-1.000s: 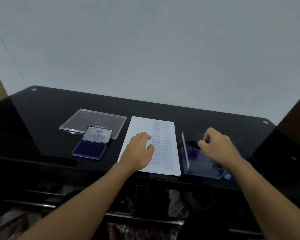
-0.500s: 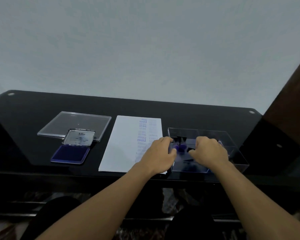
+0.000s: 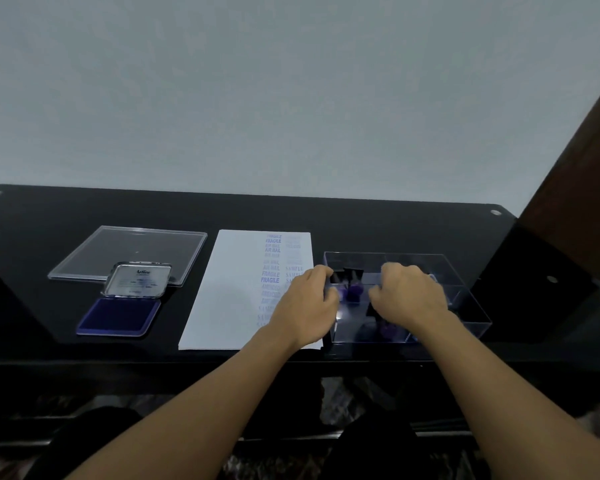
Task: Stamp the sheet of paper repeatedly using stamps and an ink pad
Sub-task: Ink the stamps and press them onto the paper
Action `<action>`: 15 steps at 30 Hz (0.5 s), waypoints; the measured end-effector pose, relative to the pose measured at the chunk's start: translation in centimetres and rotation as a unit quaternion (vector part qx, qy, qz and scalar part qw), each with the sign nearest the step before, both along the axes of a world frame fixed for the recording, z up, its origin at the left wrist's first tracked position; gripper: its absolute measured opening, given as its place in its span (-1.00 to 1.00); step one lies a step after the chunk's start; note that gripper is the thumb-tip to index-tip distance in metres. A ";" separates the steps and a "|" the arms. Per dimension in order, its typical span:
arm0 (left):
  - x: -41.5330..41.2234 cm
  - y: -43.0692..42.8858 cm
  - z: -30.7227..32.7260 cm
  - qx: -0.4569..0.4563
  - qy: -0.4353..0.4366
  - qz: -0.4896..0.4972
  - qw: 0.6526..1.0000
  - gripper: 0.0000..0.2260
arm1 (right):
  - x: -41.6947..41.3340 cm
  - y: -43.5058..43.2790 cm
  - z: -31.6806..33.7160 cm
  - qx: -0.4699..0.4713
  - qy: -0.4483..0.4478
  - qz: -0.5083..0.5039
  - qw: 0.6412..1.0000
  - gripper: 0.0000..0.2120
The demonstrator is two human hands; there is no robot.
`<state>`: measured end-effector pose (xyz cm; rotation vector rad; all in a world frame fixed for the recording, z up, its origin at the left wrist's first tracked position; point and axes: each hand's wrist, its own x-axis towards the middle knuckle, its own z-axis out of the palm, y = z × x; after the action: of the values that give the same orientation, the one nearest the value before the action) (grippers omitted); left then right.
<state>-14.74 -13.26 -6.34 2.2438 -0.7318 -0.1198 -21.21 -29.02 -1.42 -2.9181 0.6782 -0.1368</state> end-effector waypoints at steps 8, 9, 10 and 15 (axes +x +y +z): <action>-0.4 -0.8 -1.0 0.032 -0.048 0.039 0.998 -0.61 | 2.5 -1.2 0.5 0.072 -0.015 0.083 0.994 -0.81; -0.4 -0.8 -0.9 0.036 -0.054 0.040 0.997 -0.62 | 3.0 -1.2 0.3 0.080 0.014 0.092 0.992 -0.76; -0.4 -0.8 -1.0 0.039 -0.061 0.040 0.997 -0.62 | 3.5 -1.3 0.0 0.083 0.041 0.100 0.991 -0.71; 0.0 -0.9 -1.3 0.046 -0.068 0.036 0.996 -0.62 | 4.9 -0.7 -0.6 0.046 0.142 0.112 0.983 -0.63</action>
<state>-14.69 -14.13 -7.59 2.3814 -0.7287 0.0351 -16.27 -29.73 -2.07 -2.9230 0.3733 0.3308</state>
